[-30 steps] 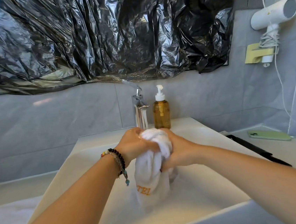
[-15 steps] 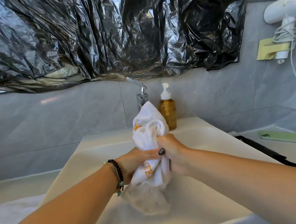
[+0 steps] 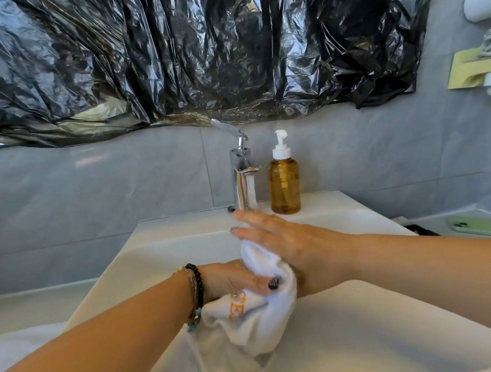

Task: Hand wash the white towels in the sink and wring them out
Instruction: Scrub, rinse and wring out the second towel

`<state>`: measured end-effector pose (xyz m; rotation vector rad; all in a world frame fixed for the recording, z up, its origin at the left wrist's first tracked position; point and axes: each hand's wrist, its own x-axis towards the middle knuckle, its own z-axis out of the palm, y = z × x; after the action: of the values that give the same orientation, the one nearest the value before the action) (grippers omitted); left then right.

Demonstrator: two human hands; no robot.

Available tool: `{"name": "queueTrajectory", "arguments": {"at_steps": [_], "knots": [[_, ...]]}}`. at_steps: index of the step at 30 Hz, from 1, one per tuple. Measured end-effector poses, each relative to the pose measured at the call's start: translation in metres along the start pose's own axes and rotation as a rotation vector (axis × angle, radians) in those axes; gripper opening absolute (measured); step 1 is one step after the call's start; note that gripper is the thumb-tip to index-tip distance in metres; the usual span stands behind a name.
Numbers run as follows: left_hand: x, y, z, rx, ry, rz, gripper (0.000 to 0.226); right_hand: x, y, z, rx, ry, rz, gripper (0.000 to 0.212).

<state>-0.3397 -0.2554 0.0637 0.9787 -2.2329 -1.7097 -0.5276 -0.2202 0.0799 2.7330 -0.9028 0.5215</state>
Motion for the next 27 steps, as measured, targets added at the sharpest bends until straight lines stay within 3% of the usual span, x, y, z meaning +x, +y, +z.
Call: {"name": "queueTrajectory", "arguments": {"at_steps": [2,6,10,13,18,21,23,25,27], "knots": [[-0.005,0.002,-0.001,0.108,-0.029,-0.062,0.032,0.010,-0.001,0.001,-0.036,-0.081,-0.044,0.108],[-0.002,0.010,-0.007,0.197,0.147,-0.087,0.007,0.025,0.009,0.004,-0.276,-0.101,-0.119,0.079],[0.001,0.016,0.005,0.291,0.245,0.067,0.038,0.029,0.004,-0.008,-0.460,-0.057,-0.063,0.044],[0.006,0.016,0.012,0.254,0.443,0.062,0.034,0.037,-0.005,-0.010,-0.562,-0.148,0.026,0.042],[0.016,0.016,0.018,0.539,0.624,0.016,0.019,0.061,-0.014,-0.011,-0.613,-0.396,0.228,0.051],[0.013,0.018,0.011,0.250,0.614,-0.071,0.024,0.073,-0.009,-0.021,-0.408,-0.514,0.244,0.030],[0.004,0.021,0.007,0.019,0.531,-0.086,0.029,0.073,0.004,-0.032,-0.155,-0.565,0.264,0.027],[-0.001,0.018,0.001,0.084,0.450,-0.010,0.036,0.059,0.017,-0.047,0.338,-0.529,0.418,0.032],[-0.005,0.014,-0.005,0.123,0.380,0.081,0.049,0.039,0.022,-0.055,0.879,-0.368,0.573,0.051]]}}
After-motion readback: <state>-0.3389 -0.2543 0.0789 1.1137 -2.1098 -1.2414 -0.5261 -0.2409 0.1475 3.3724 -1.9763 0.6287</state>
